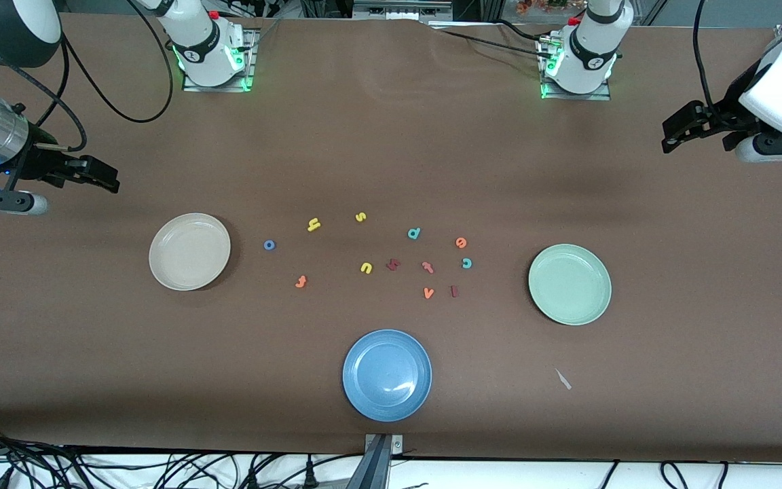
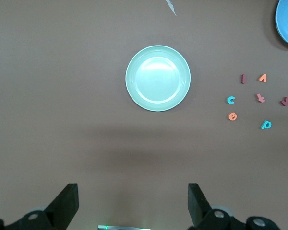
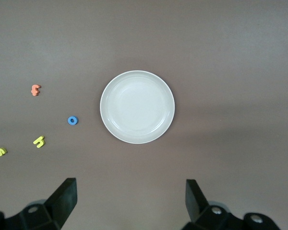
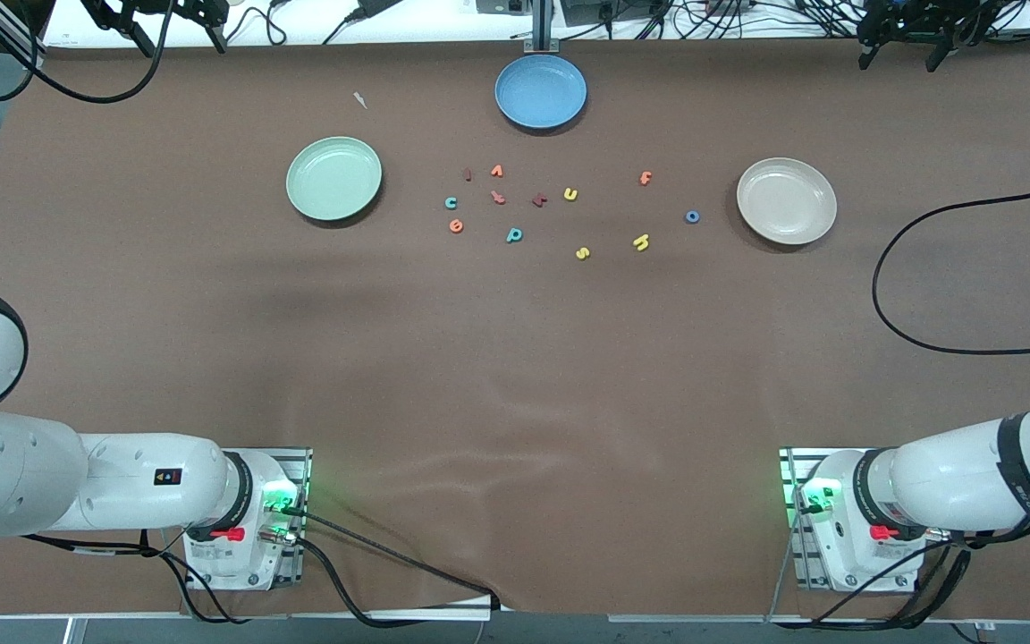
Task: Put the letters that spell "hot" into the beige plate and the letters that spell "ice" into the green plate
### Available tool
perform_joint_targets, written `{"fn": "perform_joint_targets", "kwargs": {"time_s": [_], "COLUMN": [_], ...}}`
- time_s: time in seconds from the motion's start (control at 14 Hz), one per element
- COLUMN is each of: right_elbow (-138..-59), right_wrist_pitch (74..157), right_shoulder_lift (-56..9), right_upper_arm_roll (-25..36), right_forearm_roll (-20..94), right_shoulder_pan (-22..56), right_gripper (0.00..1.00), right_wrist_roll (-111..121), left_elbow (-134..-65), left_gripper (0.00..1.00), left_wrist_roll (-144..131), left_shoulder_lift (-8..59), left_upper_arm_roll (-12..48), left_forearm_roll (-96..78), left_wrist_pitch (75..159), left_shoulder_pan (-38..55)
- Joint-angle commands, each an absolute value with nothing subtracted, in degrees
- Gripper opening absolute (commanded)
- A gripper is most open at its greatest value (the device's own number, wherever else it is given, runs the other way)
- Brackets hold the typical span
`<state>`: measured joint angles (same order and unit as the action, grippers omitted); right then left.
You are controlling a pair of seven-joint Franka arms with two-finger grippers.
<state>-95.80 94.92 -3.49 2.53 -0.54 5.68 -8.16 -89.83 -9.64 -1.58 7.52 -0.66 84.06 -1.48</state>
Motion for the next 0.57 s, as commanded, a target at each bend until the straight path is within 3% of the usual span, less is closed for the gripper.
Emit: {"fn": "perform_joint_targets", "kwargs": {"time_s": [0.0,0.5], "right_elbow": [-94.75,-94.75], "right_wrist_pitch": [93.78,93.78], "right_shoulder_lift": [-3.78,-3.78], "right_upper_arm_roll": [2.81,2.46], "right_forearm_roll": [0.35,-0.09], "right_shoulder_pan": [5.8,5.98], "right_gripper": [1.0,1.0], "right_wrist_roll": [-8.53,-7.65], "left_elbow": [-87.98,-87.98], "left_gripper": [1.0,1.0], "left_wrist_roll": [-8.53,-8.61], "left_shoulder_lift": [-0.7,-0.7], "left_upper_arm_roll": [7.82,7.82], "left_forearm_roll": [0.0,0.0], "left_wrist_pitch": [82.62,82.62], "left_shoulder_pan": [-1.85,-1.67]}}
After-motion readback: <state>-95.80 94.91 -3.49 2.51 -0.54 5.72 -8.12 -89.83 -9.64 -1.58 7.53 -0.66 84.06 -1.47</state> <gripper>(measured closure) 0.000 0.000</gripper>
